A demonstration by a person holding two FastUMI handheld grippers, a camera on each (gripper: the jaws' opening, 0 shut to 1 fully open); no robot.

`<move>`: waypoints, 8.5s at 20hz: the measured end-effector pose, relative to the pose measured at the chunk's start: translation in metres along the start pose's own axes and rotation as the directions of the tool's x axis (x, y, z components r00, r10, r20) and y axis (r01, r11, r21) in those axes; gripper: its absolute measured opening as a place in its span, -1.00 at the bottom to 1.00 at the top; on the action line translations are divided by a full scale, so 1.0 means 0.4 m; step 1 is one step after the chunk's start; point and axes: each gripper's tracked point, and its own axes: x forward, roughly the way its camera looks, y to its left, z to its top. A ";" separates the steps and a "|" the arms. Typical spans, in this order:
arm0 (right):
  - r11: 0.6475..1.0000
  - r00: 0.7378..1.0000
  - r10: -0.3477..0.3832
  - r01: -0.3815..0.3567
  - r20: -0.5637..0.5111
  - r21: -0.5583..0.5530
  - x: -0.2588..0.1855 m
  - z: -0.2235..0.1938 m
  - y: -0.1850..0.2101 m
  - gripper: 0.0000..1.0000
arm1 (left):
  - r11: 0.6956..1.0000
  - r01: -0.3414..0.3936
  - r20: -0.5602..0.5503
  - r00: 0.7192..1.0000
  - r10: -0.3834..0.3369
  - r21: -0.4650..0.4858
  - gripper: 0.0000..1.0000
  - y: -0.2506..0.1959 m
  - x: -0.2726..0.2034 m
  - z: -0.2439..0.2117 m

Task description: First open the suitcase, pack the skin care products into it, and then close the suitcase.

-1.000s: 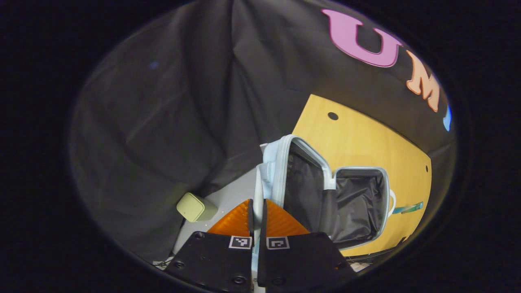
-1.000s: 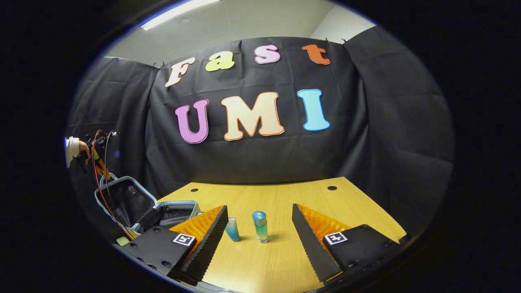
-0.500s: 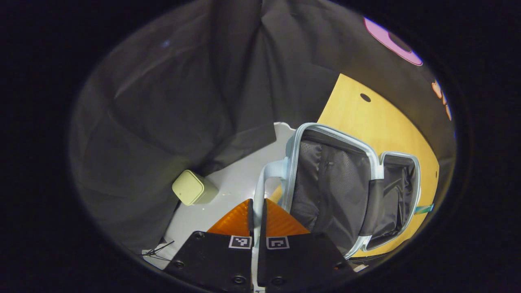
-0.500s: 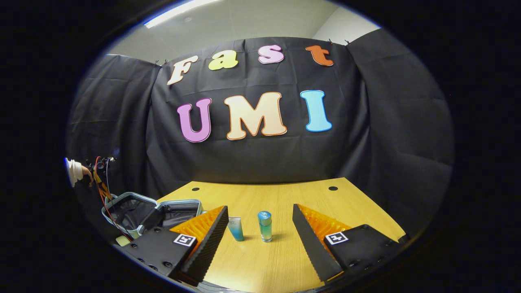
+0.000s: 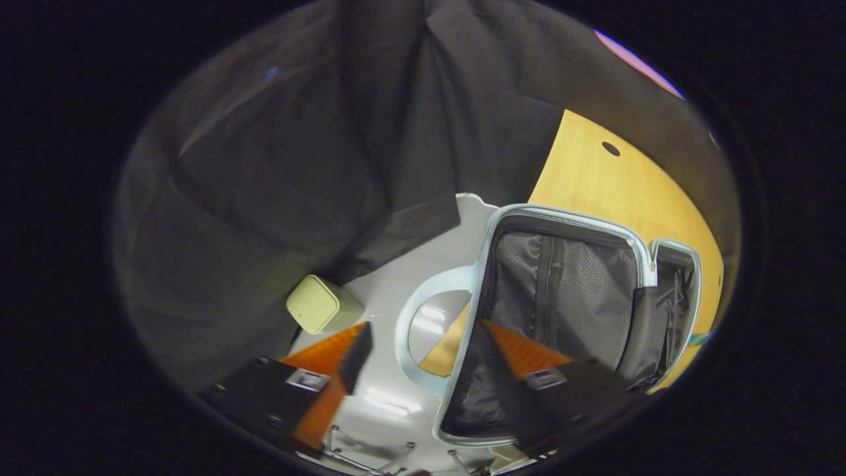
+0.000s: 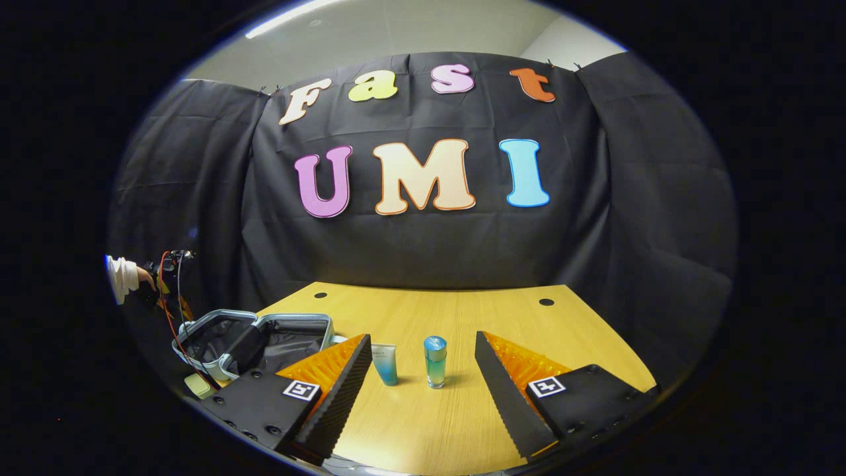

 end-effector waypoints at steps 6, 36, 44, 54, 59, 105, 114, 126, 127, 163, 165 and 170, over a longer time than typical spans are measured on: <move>0.999 0.998 0.049 -0.049 -0.038 0.008 0.045 -0.040 -0.013 0.96 | 0.973 0.039 0.135 0.988 -0.071 0.227 0.92 -0.238 -0.197 -0.028; 0.997 0.979 0.060 -0.069 -0.197 -0.042 0.155 -0.210 -0.378 0.93 | 0.864 0.396 0.162 0.873 -0.459 0.312 0.89 -1.515 -0.298 -0.401; 0.987 0.959 0.118 -0.143 -0.256 -0.079 0.184 -0.282 -0.322 0.96 | 0.869 0.422 0.144 0.873 -0.466 0.258 -0.05 -1.540 -0.233 -0.411; 0.951 0.923 0.255 -0.293 -0.289 -0.097 0.308 -0.343 -0.179 0.97 | 0.843 0.489 0.143 0.839 -0.525 0.224 -0.30 -1.534 -0.272 -0.393; 0.933 0.891 0.318 -0.355 -0.325 -0.063 0.402 -0.408 -0.109 0.97 | 0.842 0.486 0.217 0.818 -0.532 0.235 -1.00 -1.476 -0.343 -0.302; 0.929 0.882 0.299 -0.356 -0.366 -0.099 0.409 -0.460 -0.111 0.97 | 0.754 0.651 -0.073 0.759 -0.647 0.082 -0.31 -1.608 -0.170 -0.355; 0.933 0.882 0.334 -0.359 -0.333 -0.014 0.452 -0.442 -0.050 0.90 | 0.719 0.689 0.028 0.720 -0.694 0.091 -0.31 -1.490 -0.343 -0.250; 0.936 0.893 0.313 -0.347 -0.323 -0.055 0.529 -0.462 -0.033 0.03 | 0.852 0.520 0.166 0.847 -0.505 -0.064 -0.31 -1.032 -0.374 -0.173; 0.932 0.892 0.315 -0.355 -0.323 -0.072 0.528 -0.465 -0.033 0.02 | 0.861 0.502 0.162 0.859 -0.486 -0.078 -0.31 -1.009 -0.364 -0.179; 0.770 0.568 0.562 -0.625 -0.601 0.130 0.380 -0.410 0.726 -0.19 | 0.904 0.350 0.145 0.935 -0.323 -0.246 0.94 -0.376 -0.220 -0.128; 0.770 0.520 0.544 -0.620 -0.659 0.147 0.390 -0.438 0.714 -0.17 | 0.901 0.326 0.154 0.944 -0.292 -0.287 0.94 -0.312 -0.205 -0.135; 0.787 0.445 0.476 -0.601 -0.759 0.141 0.377 -0.524 0.714 -0.19 | 0.876 0.288 0.166 0.956 -0.241 -0.388 0.94 -0.195 -0.192 -0.147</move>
